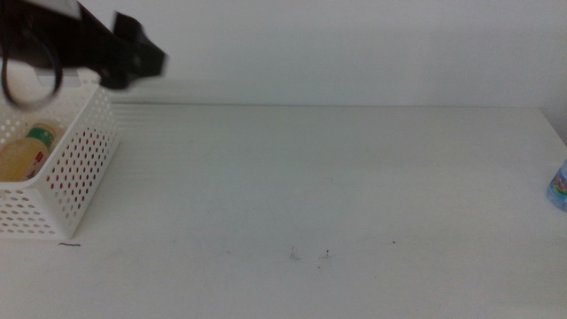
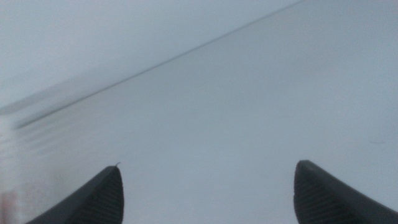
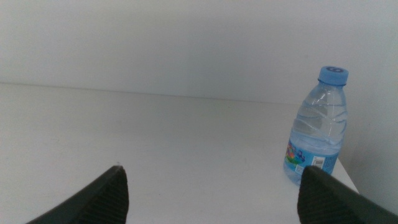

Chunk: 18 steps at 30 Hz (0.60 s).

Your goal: Use arms to grab the bottles and put them into the dustbin to the left of the table.

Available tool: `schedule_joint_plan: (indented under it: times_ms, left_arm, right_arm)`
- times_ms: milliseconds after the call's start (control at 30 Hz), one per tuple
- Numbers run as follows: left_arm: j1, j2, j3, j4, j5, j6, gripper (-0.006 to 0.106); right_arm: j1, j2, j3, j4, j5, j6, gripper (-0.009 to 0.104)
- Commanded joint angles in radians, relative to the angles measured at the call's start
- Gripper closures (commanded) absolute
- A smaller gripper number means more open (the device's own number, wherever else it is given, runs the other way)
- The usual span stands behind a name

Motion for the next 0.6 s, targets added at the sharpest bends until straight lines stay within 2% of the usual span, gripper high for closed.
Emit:
schedule_joint_plan:
  times_ms: [0,167,267,433,567]
  left_arm:
    - [-0.067,-0.087,0.093,-0.08,-0.063,0.021,0.007]
    - [-0.164,-0.251,0.229,-0.151,-0.06,0.023,0.007]
    - [-0.183,-0.351,0.257,-0.157,-0.045,0.023,0.007]
    - [-0.186,-0.49,0.212,-0.142,0.054,0.007,0.007]
    - [-0.186,-0.506,0.078,-0.084,0.196,-0.081,0.007]
  right_arm:
    - [-0.009,-0.004,0.003,-0.005,-0.013,-0.006,0.002]
    - [-0.009,-0.004,0.003,-0.005,-0.013,-0.006,0.002]
    - [-0.009,-0.004,0.003,-0.005,-0.013,-0.006,0.002]
    - [-0.009,-0.004,0.003,-0.005,-0.013,-0.006,0.002]
    - [-0.009,-0.004,0.003,-0.005,-0.013,-0.006,0.002]
